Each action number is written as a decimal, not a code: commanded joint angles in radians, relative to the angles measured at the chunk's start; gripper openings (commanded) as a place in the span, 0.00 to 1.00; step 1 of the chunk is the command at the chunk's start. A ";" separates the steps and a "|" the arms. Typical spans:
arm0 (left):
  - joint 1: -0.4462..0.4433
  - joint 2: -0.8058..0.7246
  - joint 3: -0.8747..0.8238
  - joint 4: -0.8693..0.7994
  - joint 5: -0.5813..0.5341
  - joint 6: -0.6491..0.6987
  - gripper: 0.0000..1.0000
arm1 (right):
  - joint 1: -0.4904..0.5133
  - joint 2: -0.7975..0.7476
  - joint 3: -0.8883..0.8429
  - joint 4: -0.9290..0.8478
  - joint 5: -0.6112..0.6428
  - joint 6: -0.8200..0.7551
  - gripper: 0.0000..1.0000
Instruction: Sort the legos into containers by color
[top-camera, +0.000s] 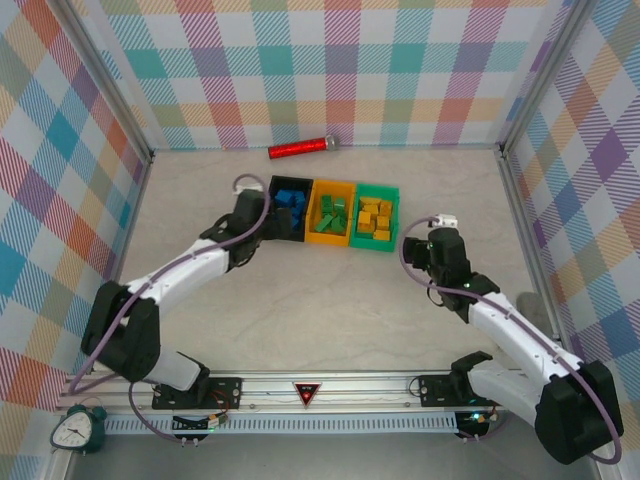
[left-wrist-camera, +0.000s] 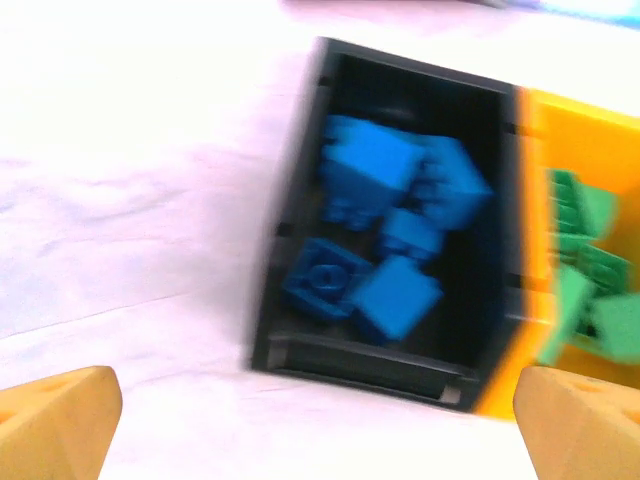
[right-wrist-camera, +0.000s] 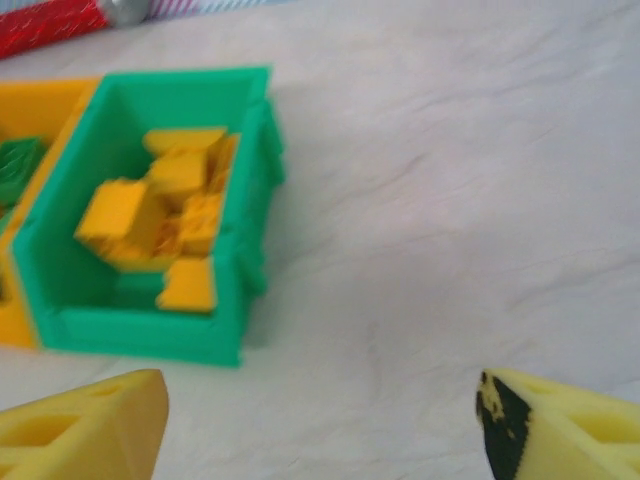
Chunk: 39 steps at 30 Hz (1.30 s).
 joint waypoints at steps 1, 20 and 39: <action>0.107 -0.089 -0.140 0.114 -0.020 -0.043 1.00 | -0.045 -0.013 -0.083 0.224 0.174 -0.092 0.86; 0.365 -0.104 -0.630 0.928 -0.109 0.233 1.00 | -0.281 0.462 -0.129 0.804 -0.158 -0.267 0.88; 0.356 0.159 -0.507 0.971 0.202 0.343 1.00 | -0.395 0.555 -0.110 0.837 -0.523 -0.273 0.99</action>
